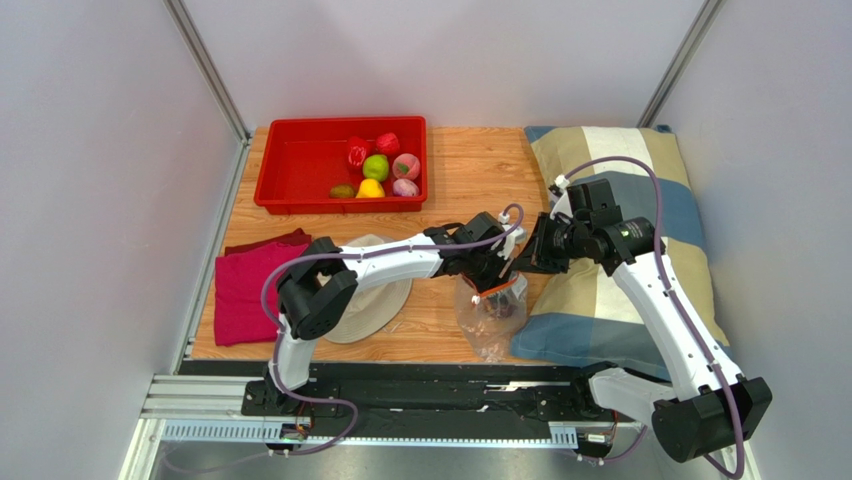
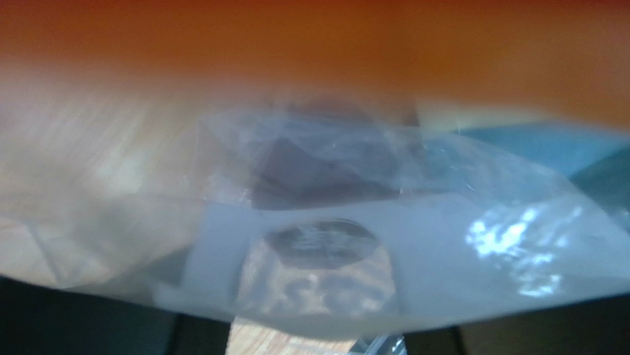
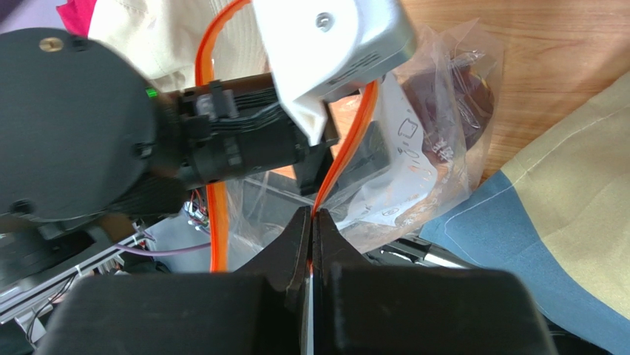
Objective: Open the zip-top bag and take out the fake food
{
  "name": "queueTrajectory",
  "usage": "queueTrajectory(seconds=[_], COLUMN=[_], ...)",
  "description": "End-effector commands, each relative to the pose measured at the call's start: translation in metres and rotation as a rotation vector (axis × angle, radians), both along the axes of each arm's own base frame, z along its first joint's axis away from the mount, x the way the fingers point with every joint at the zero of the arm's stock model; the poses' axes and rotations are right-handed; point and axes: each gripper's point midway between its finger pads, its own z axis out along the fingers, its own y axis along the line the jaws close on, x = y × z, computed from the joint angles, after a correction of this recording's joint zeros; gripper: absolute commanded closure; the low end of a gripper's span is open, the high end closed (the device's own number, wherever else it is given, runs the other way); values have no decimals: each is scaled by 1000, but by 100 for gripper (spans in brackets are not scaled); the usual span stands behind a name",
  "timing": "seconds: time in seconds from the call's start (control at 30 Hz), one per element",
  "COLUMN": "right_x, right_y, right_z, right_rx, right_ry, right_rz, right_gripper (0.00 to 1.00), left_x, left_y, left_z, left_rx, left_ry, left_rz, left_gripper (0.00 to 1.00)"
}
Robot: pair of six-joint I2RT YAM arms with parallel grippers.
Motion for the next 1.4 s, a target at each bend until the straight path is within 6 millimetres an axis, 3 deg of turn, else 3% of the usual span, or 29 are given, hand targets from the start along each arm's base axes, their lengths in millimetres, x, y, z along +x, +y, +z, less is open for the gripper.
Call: queueTrajectory(seconds=[0.0, 0.07, 0.13, 0.23, 0.33, 0.37, 0.53, 0.57, 0.73, 0.87, 0.97, 1.03, 1.07, 1.17, 1.37], right_x=[1, 0, 1, 2, 2, 2, 6, 6, 11, 14, 15, 15, 15, 14, 11], right_y=[-2, -2, -3, -3, -4, -5, -14, -15, -27, -31, -29, -28, -27, -22, -17], right_z=[11, 10, 10, 7, 7, 6, 1, 1, 0, -5, -6, -6, -6, -9, -10], right_rx=[9, 8, 11, 11, 1, -8, -62, -70, -143, -172, -165, -162, -158, -134, -109], right_ry=[-42, -40, -40, -31, -38, -40, -68, -70, -89, -72, -61, -60, -59, -45, -31], right_rz=[1, 0, -3, -2, 4, 4, -4, -6, -27, -33, -25, -21, -21, -6, 19], right_gripper=[100, 100, 100, 100, 100, 100, 100, 100, 100, 100, 100, 100, 100, 100, 100], left_x=[4, 6, 8, 11, 13, 16, 17, 16, -3, -37, -27, -24, -21, -14, -8], left_y=[-23, -24, -24, -19, -12, -13, 3, 5, 23, 27, 41, 42, 42, 37, 39], left_z=[-1, -12, -18, -35, -33, -19, 16, 32, 59, 102, 106, 102, 89, 66, 19], left_rx=[-30, -11, 8, 55, 63, 39, 17, -5, -39, -184, -138, -122, -88, -37, 85], left_ry=[-30, -36, -43, -49, -82, -112, -203, -224, -239, -246, -280, -272, -253, -193, -114], left_rz=[-26, -11, -12, -4, -7, -2, -17, -17, -91, -275, -209, -202, -178, -121, -62], left_gripper=[20, 6, 6, 14, 33, 52, 93, 100, 100, 100, 100, 100, 100, 85, 72])
